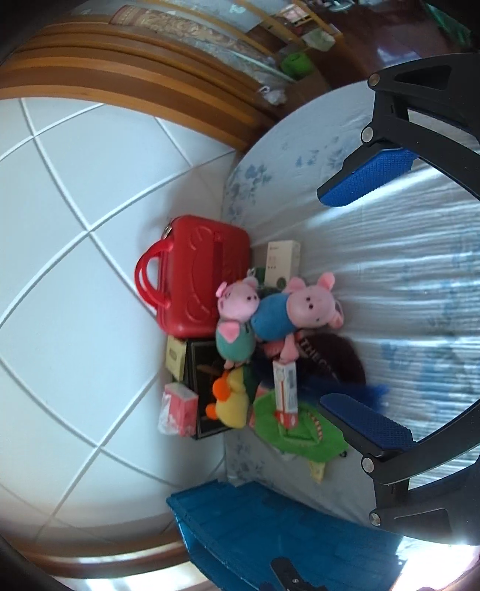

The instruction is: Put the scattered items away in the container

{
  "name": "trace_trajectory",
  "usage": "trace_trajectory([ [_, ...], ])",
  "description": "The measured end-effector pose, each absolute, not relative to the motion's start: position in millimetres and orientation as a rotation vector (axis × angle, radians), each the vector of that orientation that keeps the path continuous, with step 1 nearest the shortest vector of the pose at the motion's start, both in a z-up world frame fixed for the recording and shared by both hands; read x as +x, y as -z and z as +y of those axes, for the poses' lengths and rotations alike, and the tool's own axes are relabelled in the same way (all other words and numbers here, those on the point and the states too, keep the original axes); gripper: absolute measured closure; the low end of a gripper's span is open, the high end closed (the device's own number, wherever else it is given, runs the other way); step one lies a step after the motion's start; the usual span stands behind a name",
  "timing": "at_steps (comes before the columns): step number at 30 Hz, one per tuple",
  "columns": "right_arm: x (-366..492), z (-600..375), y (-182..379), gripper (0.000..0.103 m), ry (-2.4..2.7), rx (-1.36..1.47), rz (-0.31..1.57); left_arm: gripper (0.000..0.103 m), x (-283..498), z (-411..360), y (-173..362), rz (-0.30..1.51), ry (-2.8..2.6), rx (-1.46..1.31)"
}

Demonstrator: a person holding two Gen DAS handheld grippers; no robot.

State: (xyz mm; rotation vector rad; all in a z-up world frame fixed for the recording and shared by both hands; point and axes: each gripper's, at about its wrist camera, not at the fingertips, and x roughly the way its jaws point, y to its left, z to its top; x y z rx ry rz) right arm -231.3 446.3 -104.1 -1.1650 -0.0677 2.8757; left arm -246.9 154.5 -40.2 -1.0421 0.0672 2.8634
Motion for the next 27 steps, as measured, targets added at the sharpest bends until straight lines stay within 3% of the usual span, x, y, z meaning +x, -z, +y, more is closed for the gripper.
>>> trace_trajectory([
  [7, -316.2, 485.8, 144.4, 0.0, -2.839, -1.306, -0.009, 0.0, -348.3, 173.2, 77.9, 0.126, -2.897, -1.172],
  [19, -519.1, 472.0, 207.1, 0.0, -2.848, -1.421, 0.151, 0.0, -521.1, 183.1, 158.1, -0.013, -2.891, -1.247],
  [23, -572.3, 454.4, 229.0, 0.0, -2.867, -1.428, 0.119, 0.0, -566.4, 189.0, 166.3, -0.098, -2.849, -1.23],
  [27, -613.1, 433.1, 285.7, 0.0, -2.759, -1.568, 0.017, 0.0, -596.9, 225.9, 216.4, 0.026, -2.676, -1.466],
])
